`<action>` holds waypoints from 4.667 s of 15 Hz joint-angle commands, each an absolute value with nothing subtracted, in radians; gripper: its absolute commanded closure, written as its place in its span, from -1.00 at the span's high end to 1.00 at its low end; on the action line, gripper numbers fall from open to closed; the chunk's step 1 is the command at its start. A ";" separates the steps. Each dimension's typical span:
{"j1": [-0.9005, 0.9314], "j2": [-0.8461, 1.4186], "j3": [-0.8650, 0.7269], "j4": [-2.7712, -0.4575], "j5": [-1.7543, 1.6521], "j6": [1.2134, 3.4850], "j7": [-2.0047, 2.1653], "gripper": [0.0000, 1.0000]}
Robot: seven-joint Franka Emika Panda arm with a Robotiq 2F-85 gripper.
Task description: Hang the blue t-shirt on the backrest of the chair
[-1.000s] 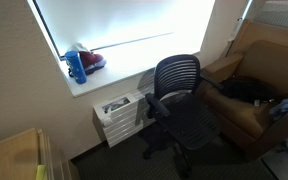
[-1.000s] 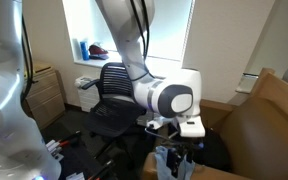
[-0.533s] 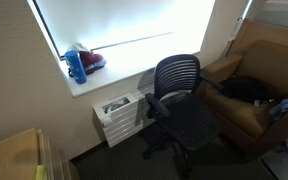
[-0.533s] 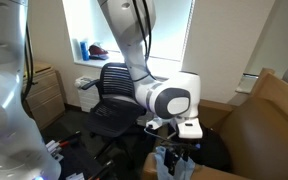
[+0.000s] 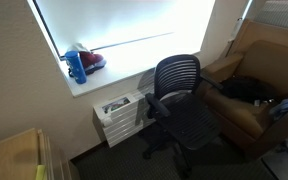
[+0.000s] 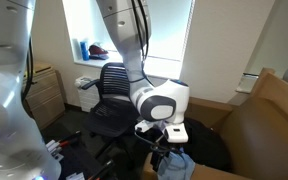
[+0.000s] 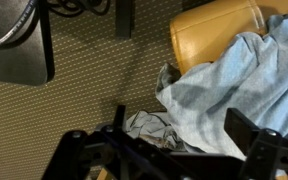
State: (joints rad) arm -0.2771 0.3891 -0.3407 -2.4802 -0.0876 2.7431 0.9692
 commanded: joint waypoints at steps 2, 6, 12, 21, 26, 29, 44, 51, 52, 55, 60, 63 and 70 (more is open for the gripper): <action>-0.221 0.423 -0.380 -2.489 0.002 2.878 0.985 1.00; -0.207 0.548 -0.350 -2.436 0.171 3.054 0.999 1.00; -0.170 0.585 -0.370 -2.418 0.232 3.046 0.977 1.00; -0.155 0.763 -0.361 -2.258 0.311 3.008 1.007 0.32; -0.127 0.812 -0.395 -2.187 0.320 2.972 1.026 -0.36; -0.106 0.817 -0.420 -2.156 0.308 2.924 1.048 -0.77; -0.043 0.094 -0.420 -2.490 0.250 3.274 0.812 -0.89; 0.038 -0.008 -0.538 -2.504 0.029 3.223 0.745 -0.89; 0.035 -0.012 -0.545 -2.506 0.011 3.221 0.750 -0.57; 0.038 -0.009 -0.543 -2.506 0.014 3.221 0.750 -0.57; 0.071 0.004 -0.507 -2.510 -0.037 3.260 0.728 -0.89; 0.124 0.023 -0.448 -2.515 -0.129 3.229 0.741 -0.89; 0.357 0.076 -0.331 -2.497 -0.291 3.185 0.772 -0.89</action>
